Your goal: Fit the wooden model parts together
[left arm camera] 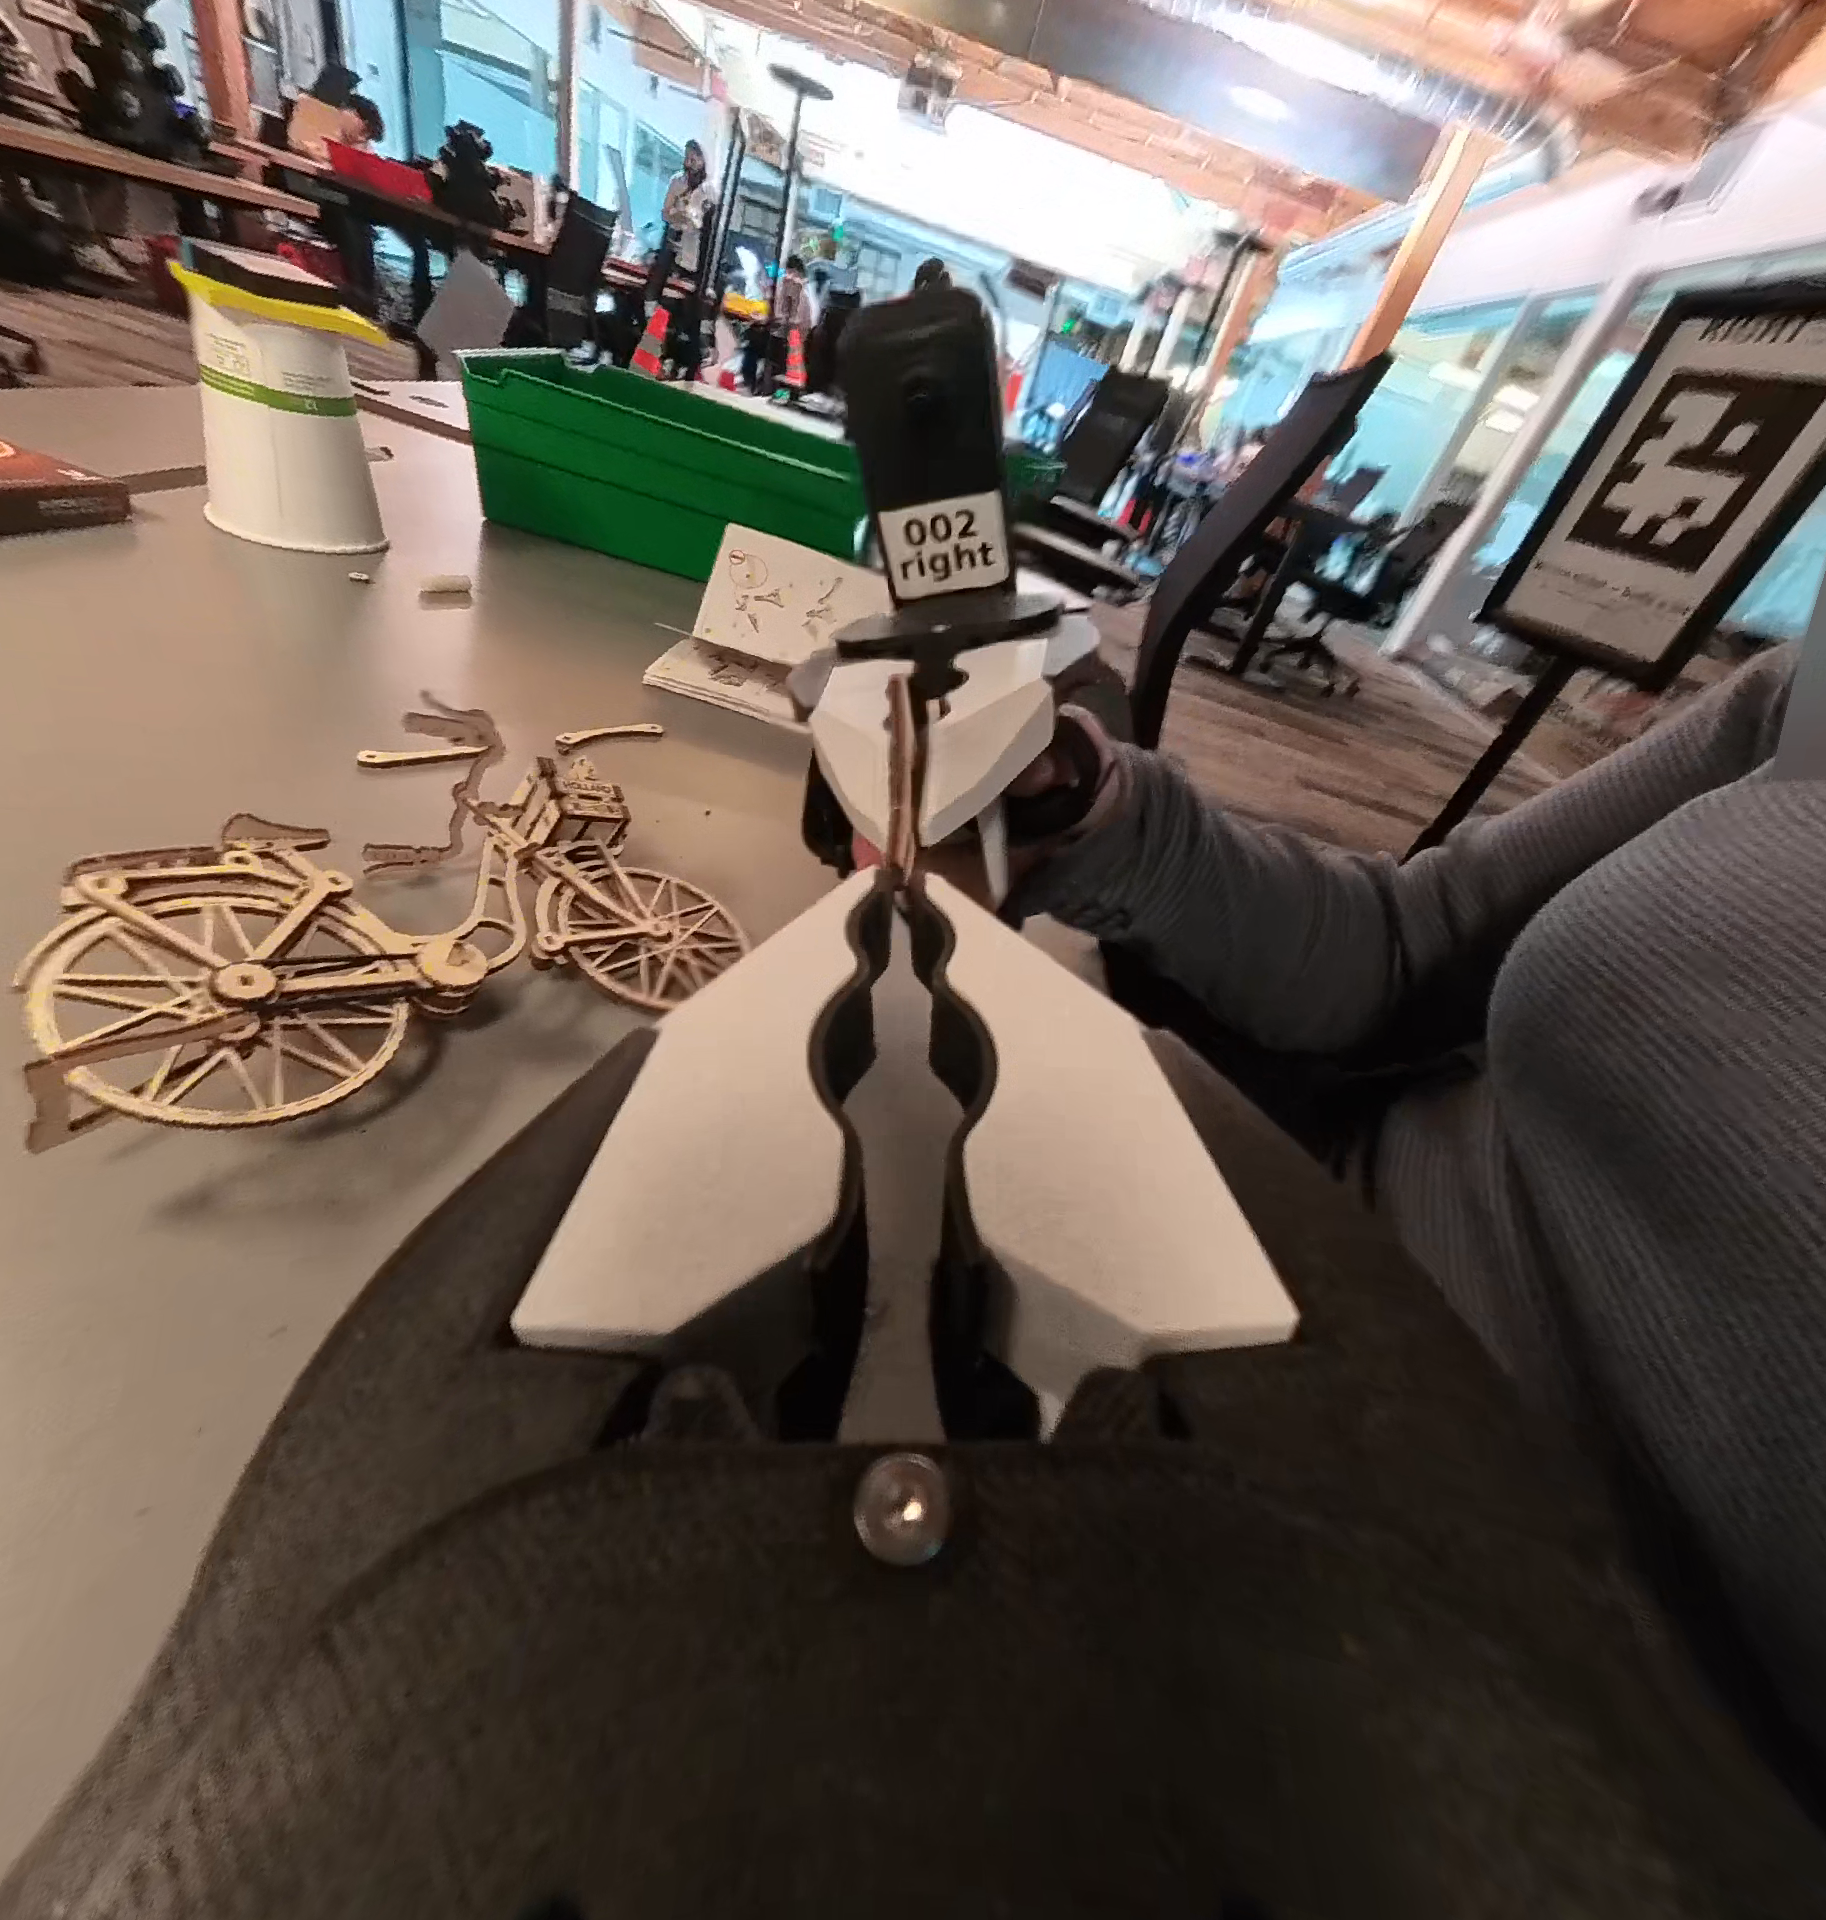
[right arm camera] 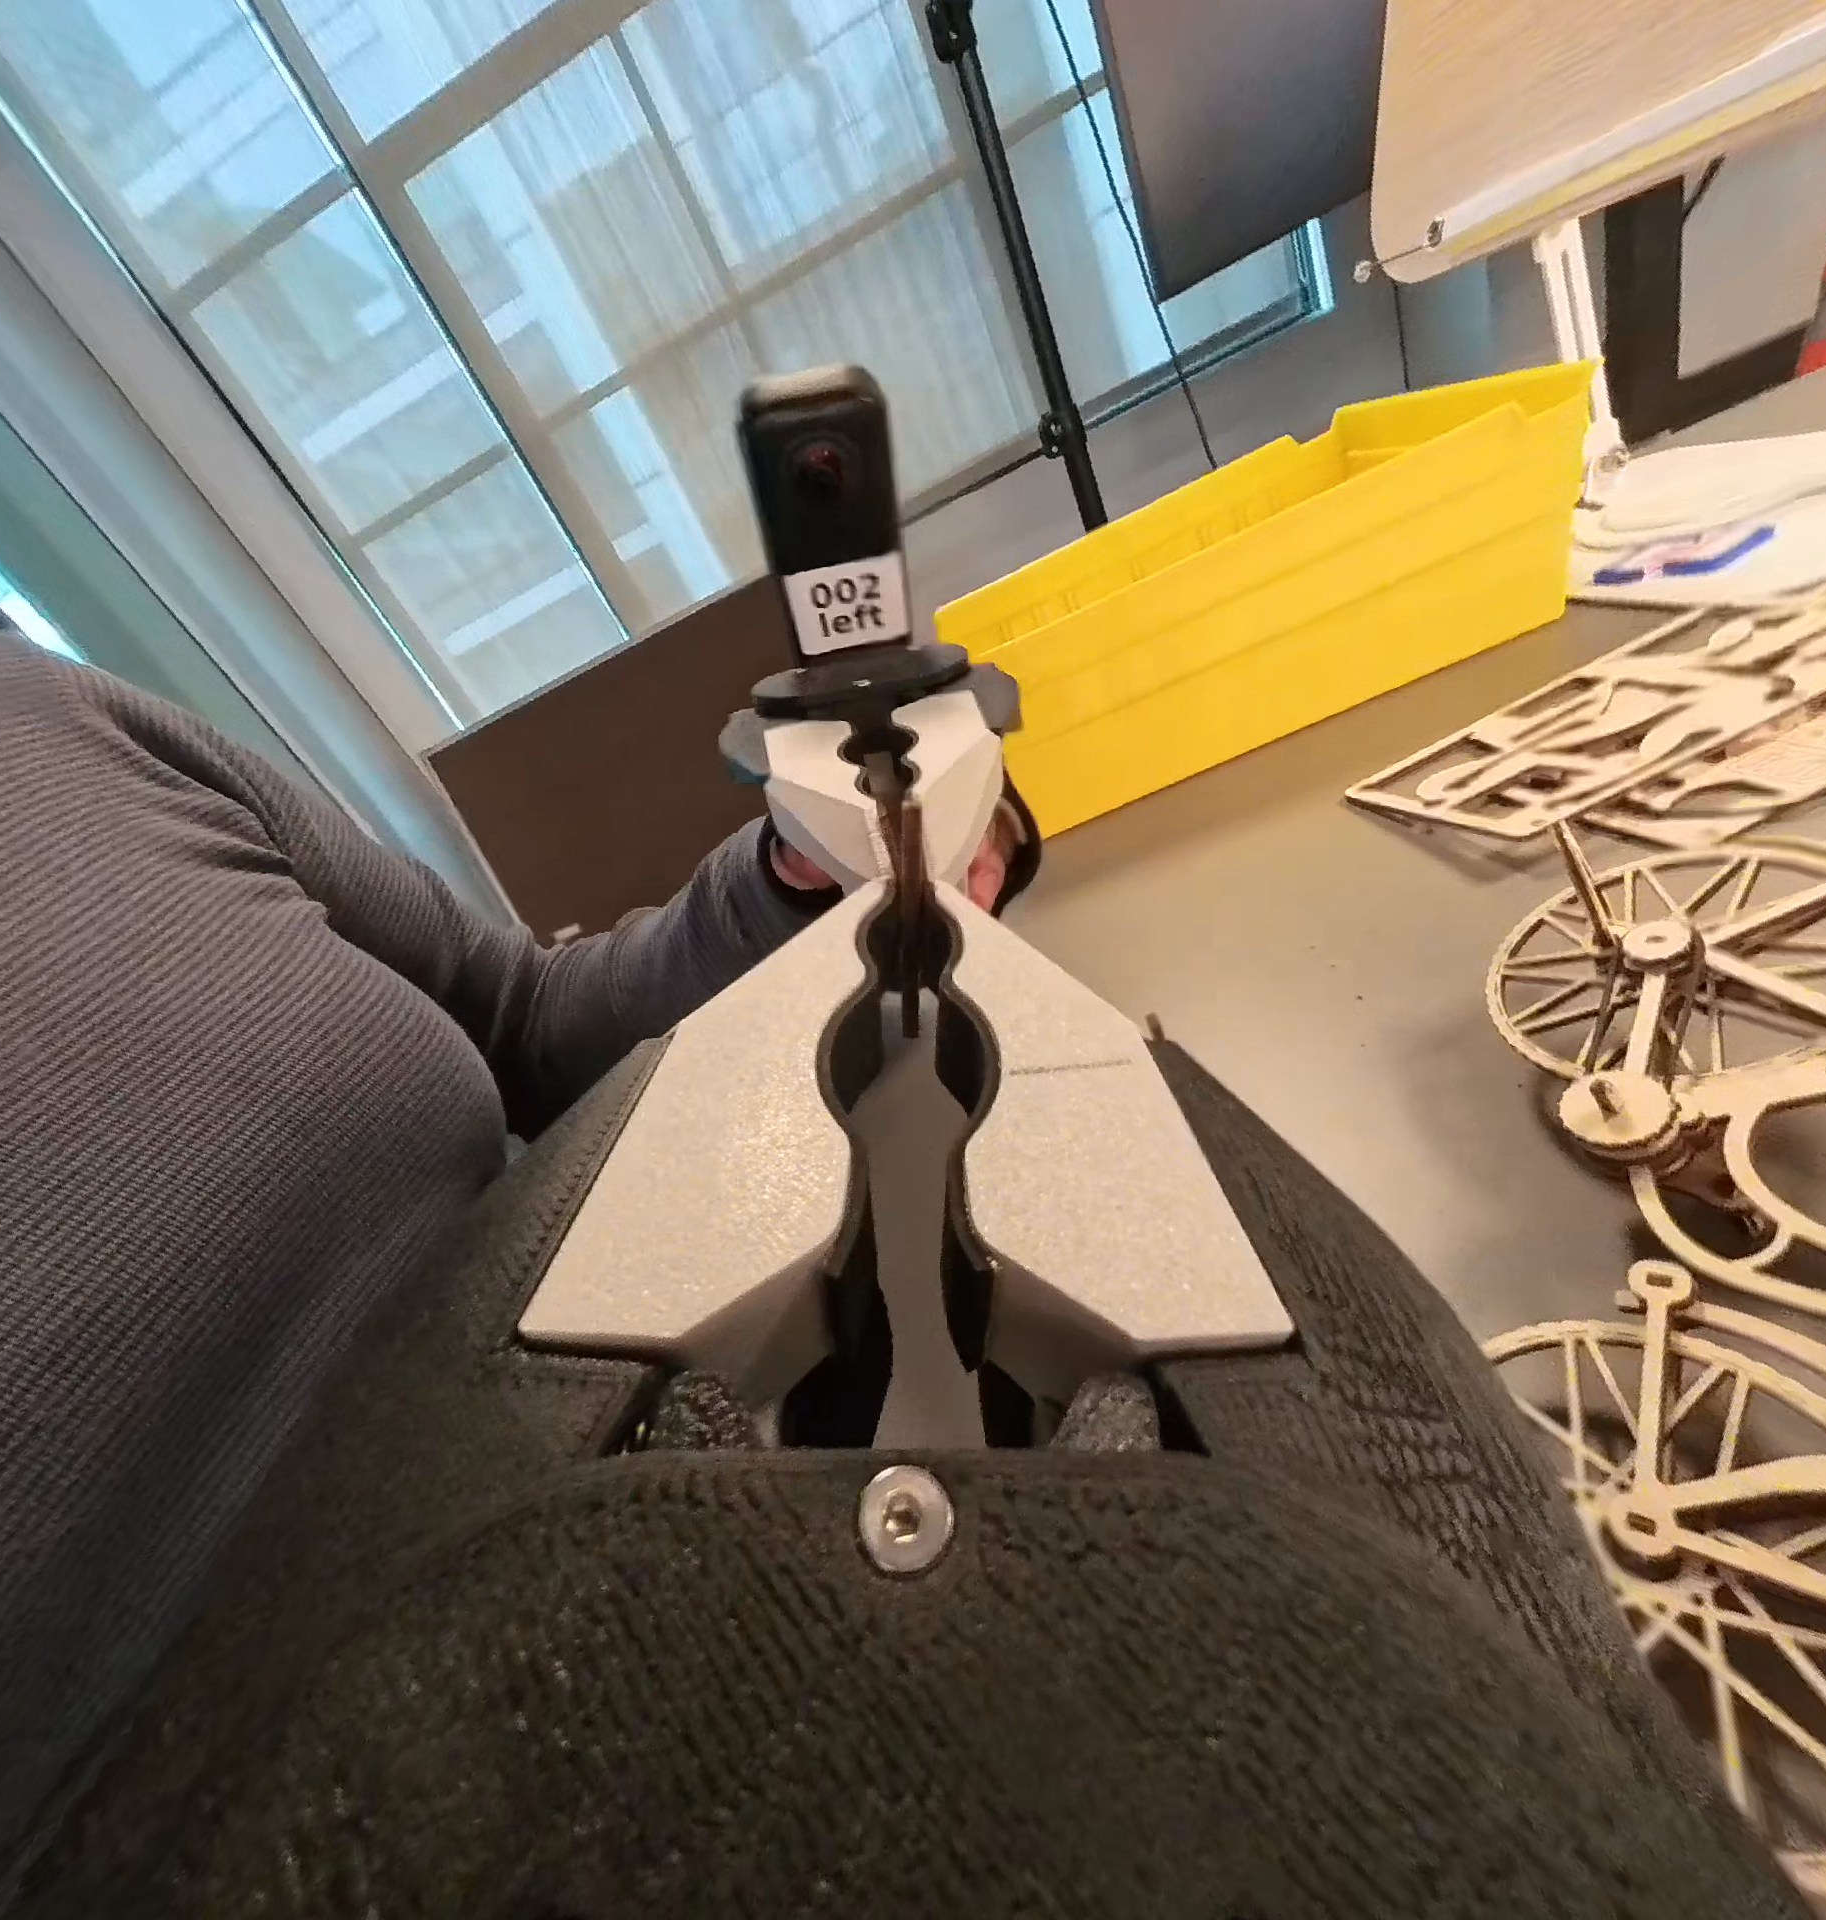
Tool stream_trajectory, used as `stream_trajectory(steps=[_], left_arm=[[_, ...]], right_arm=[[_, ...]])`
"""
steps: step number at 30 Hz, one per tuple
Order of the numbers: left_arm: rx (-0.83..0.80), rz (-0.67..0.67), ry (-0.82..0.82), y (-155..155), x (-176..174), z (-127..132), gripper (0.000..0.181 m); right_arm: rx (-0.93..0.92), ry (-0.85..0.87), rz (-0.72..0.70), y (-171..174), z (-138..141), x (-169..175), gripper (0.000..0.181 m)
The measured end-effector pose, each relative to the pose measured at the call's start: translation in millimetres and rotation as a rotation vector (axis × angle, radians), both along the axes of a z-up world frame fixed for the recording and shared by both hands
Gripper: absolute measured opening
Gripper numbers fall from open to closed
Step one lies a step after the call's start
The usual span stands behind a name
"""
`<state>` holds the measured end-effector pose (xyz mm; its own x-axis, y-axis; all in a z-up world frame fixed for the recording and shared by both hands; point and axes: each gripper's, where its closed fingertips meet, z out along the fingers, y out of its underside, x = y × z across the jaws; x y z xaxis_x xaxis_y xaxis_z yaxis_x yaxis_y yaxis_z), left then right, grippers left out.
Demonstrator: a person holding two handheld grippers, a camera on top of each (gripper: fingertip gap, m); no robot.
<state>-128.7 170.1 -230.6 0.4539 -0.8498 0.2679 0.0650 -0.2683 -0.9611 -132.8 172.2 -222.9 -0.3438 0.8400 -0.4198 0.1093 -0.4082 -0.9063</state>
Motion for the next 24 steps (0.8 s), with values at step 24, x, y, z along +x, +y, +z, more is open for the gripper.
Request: stream_trajectory(steps=[24], left_arm=[[-0.032, -0.053, 0.518, 19.6, -39.0, -88.1, 0.014]], right_arm=[[-0.671, -0.366, -0.179, 26.0, -78.2, -22.6, 0.000]])
